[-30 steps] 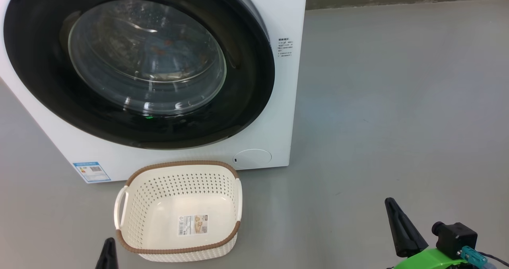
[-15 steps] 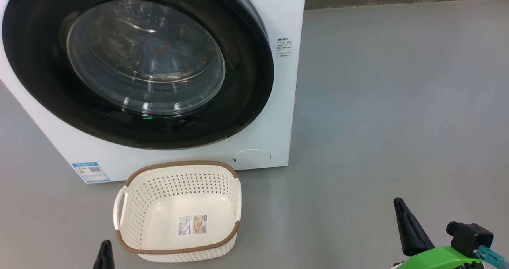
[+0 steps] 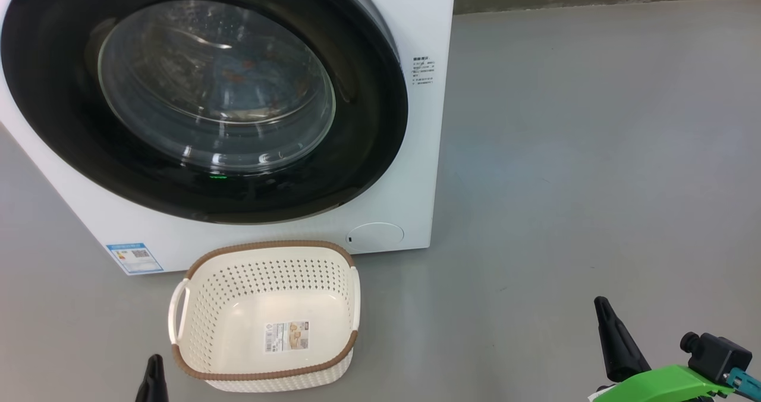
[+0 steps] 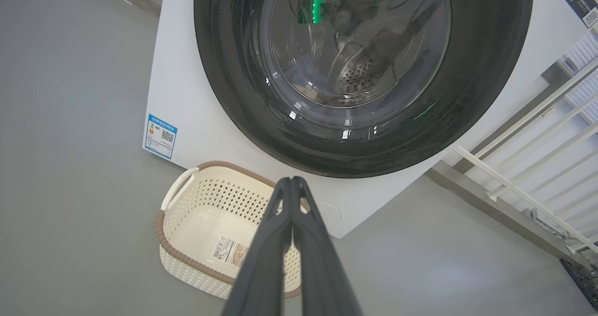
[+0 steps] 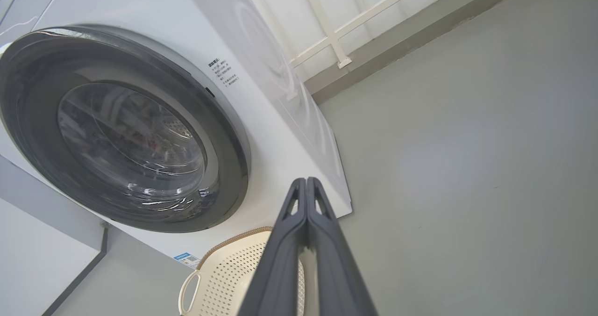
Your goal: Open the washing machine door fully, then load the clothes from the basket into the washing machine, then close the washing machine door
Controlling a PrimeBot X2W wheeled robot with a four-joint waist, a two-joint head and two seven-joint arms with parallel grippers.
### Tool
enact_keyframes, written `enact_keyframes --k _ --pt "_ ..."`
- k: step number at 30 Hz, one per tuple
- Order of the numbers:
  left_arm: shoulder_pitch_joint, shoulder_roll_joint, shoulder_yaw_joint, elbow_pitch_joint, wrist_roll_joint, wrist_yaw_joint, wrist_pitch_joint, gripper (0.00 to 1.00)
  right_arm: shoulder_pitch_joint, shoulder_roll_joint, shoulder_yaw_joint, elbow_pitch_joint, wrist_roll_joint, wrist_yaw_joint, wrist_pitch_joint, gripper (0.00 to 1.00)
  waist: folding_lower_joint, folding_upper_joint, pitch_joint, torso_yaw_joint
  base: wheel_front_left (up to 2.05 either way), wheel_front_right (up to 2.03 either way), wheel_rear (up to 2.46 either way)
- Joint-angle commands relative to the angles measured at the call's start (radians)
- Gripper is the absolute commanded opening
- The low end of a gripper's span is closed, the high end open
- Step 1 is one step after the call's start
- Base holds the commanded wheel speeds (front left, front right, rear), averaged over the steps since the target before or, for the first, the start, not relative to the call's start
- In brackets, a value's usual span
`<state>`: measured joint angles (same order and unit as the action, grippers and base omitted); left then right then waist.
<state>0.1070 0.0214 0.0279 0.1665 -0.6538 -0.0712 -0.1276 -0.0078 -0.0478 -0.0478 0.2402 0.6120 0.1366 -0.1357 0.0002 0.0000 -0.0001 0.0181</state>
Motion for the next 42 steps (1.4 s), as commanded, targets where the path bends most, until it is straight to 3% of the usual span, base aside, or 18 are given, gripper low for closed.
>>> enact_keyframes --k 1,42 --pt "-0.051 0.012 0.018 -0.015 -0.031 -0.011 0.005 0.0 -0.046 -0.003 0.0 -0.021 0.032 -0.002 0.007 0.0 -0.0002 0.0 0.0 0.0 0.0 0.0 0.0" --pt "-0.131 0.02 0.051 0.031 -0.483 -0.035 0.12 0.0 -0.072 -0.003 -0.032 -0.008 0.504 -0.004 0.126 0.0 -0.0002 0.0 0.002 -0.009 0.0 0.0 0.0"
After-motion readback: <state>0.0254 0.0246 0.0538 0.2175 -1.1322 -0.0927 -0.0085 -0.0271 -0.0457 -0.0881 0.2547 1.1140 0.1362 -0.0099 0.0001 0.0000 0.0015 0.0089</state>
